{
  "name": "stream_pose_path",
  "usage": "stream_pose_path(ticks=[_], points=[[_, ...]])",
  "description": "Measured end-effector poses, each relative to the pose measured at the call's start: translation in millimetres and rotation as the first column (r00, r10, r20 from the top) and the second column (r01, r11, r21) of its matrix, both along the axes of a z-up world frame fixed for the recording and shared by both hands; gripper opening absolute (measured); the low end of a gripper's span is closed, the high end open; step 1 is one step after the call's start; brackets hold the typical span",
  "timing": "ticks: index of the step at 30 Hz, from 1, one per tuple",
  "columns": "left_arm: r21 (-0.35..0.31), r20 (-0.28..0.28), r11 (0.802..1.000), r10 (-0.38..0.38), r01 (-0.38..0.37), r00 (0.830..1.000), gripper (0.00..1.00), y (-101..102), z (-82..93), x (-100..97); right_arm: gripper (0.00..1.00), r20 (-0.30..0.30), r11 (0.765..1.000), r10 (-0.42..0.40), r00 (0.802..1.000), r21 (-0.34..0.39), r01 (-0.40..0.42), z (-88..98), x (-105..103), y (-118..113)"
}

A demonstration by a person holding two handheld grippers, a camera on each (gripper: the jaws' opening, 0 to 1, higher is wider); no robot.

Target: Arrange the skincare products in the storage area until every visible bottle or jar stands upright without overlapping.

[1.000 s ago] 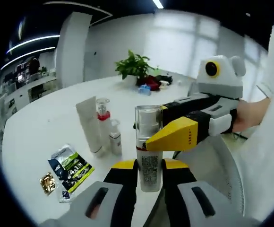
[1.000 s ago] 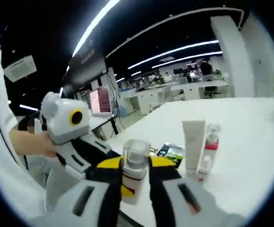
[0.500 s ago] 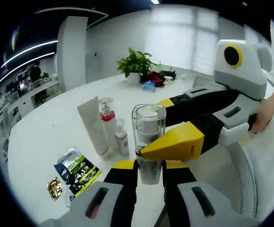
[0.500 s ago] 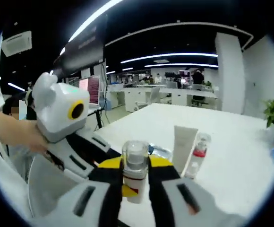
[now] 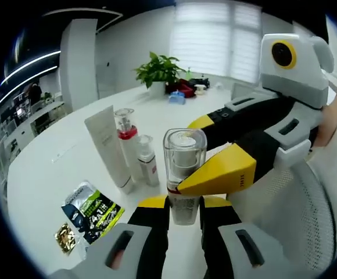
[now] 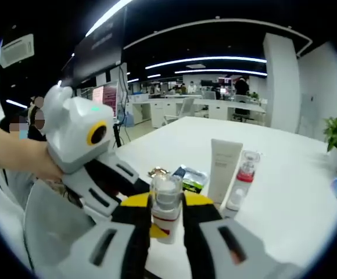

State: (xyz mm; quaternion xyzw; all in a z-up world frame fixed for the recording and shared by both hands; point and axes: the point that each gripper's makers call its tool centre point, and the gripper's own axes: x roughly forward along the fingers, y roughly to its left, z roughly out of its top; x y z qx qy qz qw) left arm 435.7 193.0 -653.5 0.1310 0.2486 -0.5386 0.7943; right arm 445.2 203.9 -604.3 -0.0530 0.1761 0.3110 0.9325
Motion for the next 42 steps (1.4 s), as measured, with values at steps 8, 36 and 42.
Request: stream_pose_path(ticks=[8, 36, 42], points=[[0.036, 0.001, 0.997, -0.065, 0.065, 0.998, 0.16, -1, -20.8, 5.6, 0.20, -0.028, 1.000, 0.017, 0.999, -0.016, -0.017, -18.3, 6, -1], [0.072, 0.007, 0.976, -0.208, 0.207, 0.978, 0.16, -7, -70.4, 18.2, 0.31, -0.114, 0.997, 0.068, 0.991, -0.028, -0.072, -66.4, 15, 3], [0.065, 0.013, 0.975, -0.212, 0.210, 0.977, 0.16, -10, -70.5, 27.1, 0.34, -0.122, 0.998, 0.057, 0.991, -0.021, -0.060, -68.4, 16, -1]])
